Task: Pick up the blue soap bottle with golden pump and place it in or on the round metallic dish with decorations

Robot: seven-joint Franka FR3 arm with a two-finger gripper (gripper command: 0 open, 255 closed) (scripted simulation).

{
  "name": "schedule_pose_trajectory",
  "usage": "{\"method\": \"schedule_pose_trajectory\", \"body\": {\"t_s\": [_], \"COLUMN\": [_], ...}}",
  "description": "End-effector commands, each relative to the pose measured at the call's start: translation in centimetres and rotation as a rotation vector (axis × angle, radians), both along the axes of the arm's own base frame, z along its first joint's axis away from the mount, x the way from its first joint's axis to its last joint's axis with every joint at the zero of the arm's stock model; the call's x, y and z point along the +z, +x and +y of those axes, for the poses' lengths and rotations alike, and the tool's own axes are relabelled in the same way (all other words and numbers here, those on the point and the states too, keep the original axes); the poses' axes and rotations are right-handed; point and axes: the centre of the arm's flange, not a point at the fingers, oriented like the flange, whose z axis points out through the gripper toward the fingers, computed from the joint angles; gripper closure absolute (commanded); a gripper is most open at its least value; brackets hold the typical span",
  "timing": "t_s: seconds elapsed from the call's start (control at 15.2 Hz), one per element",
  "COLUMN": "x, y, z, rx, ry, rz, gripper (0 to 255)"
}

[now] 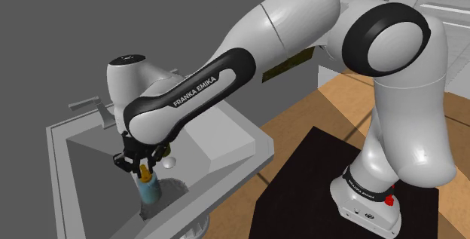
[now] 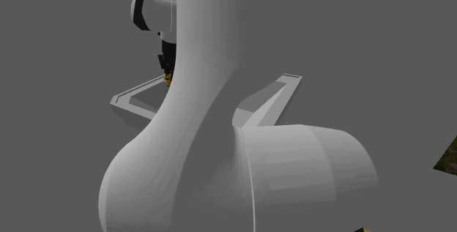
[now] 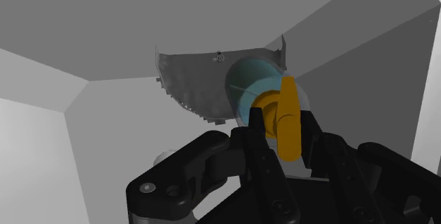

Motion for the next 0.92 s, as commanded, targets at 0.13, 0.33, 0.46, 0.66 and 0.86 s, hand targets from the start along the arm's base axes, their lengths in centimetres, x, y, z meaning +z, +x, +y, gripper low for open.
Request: {"method": "schedule_pose_trajectory", "body": {"t_s": [0.13, 0.33, 0.46, 0.66, 0.86], "x": [-2.1, -3.4, -3.4, -3.4, -3.4], "y": [0.0, 0.0, 0.0, 0.0, 0.0], "z": [0.1, 0.1, 0.1, 0.1, 0.1], "rx": [0.000, 0.000, 0.000, 0.000, 0.000], "ry": [0.000, 0.000, 0.000, 0.000, 0.000], "rz": [0.000, 0.000, 0.000, 0.000, 0.000], "gripper": [255, 255, 255, 255, 0]}}
